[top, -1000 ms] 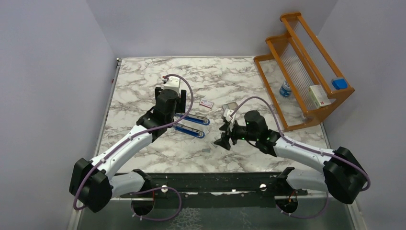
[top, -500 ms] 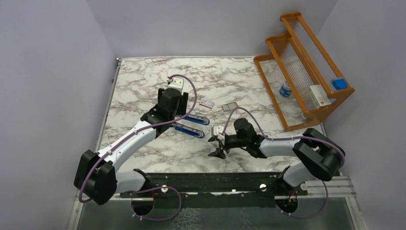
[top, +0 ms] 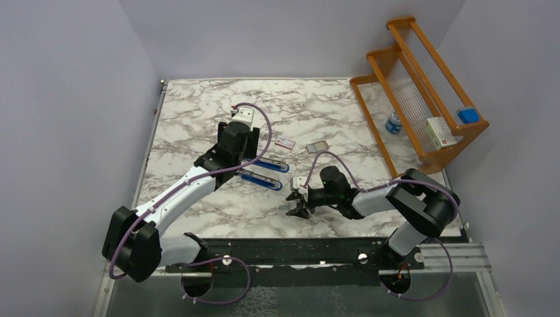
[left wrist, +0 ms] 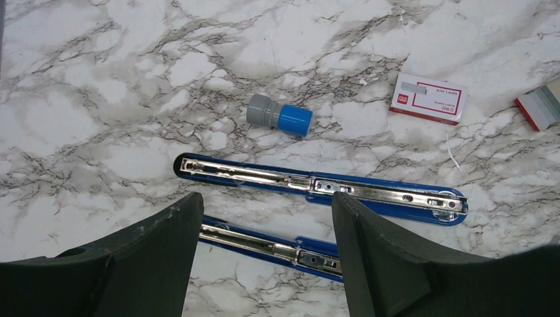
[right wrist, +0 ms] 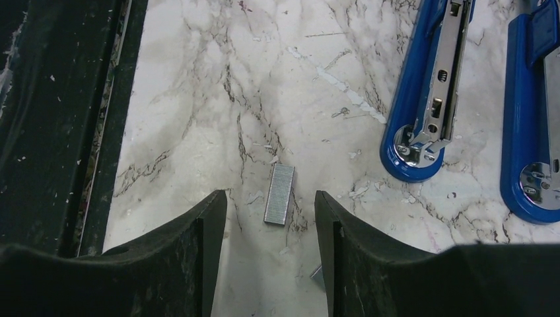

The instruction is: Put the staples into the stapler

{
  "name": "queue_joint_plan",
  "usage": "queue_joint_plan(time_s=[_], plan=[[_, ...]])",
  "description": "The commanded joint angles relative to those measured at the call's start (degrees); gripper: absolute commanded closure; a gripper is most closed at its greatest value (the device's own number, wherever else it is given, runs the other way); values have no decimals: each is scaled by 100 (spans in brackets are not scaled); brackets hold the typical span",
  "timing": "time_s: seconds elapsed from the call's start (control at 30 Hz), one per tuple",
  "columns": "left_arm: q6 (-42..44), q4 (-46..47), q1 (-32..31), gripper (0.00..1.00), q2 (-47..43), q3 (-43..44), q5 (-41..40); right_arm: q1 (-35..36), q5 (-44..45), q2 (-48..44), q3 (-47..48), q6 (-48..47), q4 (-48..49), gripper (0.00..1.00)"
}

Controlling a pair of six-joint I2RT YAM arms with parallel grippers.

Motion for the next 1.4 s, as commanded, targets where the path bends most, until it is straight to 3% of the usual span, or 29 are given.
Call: queue_joint_plan(time_s=[0.0,1.37], plan=[[44,-38,30,26,-2,177,-140,78,171,177,-74,-32,384,46],[178,10,33,26,28,174,-195,142,564,646,-262,-156,463,68]])
